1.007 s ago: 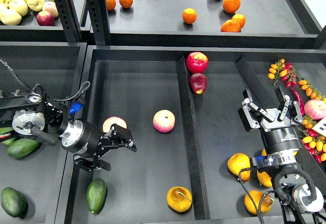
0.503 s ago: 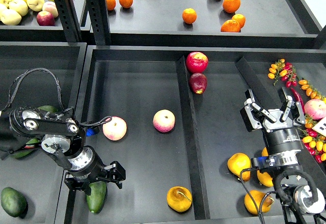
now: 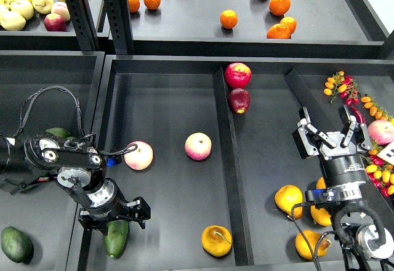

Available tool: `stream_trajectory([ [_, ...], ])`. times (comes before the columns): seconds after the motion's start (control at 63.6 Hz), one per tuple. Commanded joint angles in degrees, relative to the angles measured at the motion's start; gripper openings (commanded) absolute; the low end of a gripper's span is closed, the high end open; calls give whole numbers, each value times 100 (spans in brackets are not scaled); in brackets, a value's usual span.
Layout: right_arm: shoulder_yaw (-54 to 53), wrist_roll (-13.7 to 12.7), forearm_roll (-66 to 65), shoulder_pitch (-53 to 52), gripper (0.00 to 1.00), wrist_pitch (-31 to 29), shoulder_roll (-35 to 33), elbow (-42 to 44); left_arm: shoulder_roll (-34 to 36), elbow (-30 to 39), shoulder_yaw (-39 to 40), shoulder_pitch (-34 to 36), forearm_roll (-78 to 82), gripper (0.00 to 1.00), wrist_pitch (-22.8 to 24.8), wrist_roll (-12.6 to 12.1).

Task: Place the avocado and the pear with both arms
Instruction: 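Lower the open left gripper down onto the green avocado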

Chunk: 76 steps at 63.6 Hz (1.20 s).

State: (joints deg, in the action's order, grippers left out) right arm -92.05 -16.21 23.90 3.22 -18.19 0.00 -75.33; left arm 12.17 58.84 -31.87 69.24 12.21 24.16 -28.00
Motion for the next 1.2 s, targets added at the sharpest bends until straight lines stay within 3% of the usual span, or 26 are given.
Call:
stream_trajectory([
  [0.0,-23,-5,1,3,100,0,0,0,-48,-91,-12,-157,9,99,1,0],
  [1.18,-32,-32,1,47,100,-26,0,0,-365,-628,-56,-473,150,98,1,0],
])
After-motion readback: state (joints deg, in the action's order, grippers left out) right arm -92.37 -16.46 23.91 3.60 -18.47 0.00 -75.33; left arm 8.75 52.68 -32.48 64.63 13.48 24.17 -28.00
